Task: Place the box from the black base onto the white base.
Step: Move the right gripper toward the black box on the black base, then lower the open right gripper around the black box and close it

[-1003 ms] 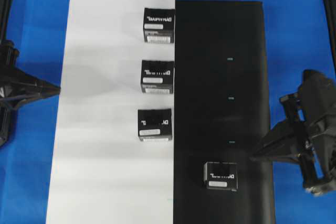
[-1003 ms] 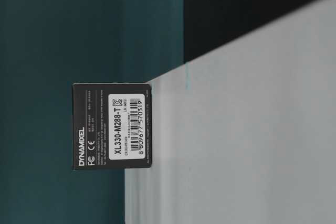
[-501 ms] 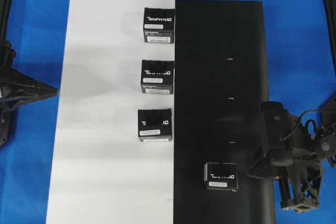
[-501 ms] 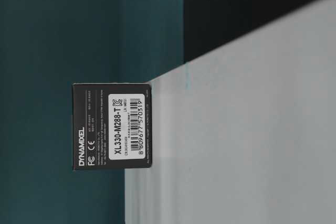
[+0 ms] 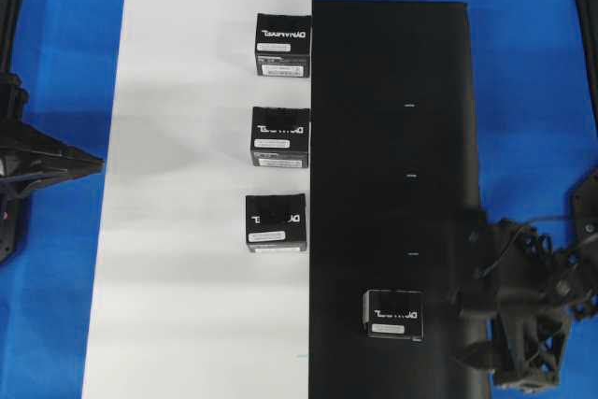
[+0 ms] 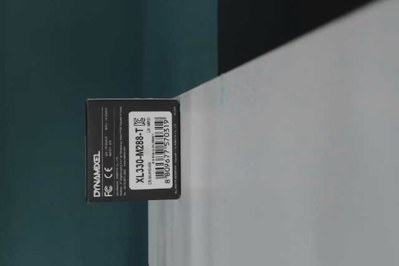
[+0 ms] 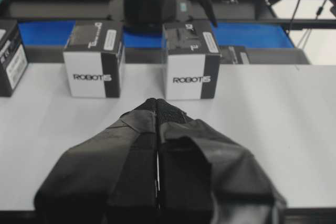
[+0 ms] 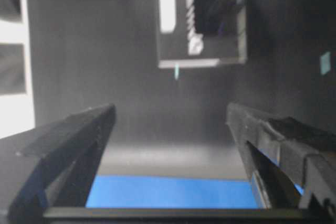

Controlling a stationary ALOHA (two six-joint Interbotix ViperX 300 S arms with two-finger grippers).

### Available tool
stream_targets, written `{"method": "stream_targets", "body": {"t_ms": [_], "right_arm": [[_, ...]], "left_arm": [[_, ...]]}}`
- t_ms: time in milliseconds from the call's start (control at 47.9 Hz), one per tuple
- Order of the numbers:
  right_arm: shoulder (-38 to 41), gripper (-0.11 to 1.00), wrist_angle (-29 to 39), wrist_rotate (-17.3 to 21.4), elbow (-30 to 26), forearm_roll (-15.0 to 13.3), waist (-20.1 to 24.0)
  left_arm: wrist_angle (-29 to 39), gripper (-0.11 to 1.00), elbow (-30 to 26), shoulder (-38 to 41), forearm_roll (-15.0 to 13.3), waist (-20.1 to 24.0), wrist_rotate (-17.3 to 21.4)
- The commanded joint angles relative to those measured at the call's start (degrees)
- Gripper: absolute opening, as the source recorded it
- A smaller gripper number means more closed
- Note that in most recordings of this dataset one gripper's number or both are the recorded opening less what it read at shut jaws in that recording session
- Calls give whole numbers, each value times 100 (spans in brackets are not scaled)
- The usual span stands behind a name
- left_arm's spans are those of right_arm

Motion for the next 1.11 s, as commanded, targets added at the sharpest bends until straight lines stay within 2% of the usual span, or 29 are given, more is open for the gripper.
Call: {"method": "stream_targets", "body": {"t_ms": [0, 146, 272, 522, 648, 857, 1087], "right_arm": [[229, 99, -79, 18, 18, -53, 26], [387, 99, -185, 132, 105, -316, 18], [431, 99, -264, 483, 193, -624, 18], [483, 99, -352, 1415, 193, -1775, 141], [501, 99, -343, 1898, 193, -2145, 343], [606, 99, -360, 2285, 202, -2382, 510], [817, 99, -387, 2329, 149, -2558, 519]], "left_arm": [[-18, -6, -158, 26, 9, -9, -9], [-9, -6, -149, 35, 9, -9, -9], [9, -6, -158, 26, 9, -9, -9], [70, -6, -158, 18, 9, -9, -158], [97, -6, -167, -9, 9, -9, -193], [176, -6, -167, -35, 9, -9, -193], [176, -6, -176, -44, 9, -9, -202]]}}
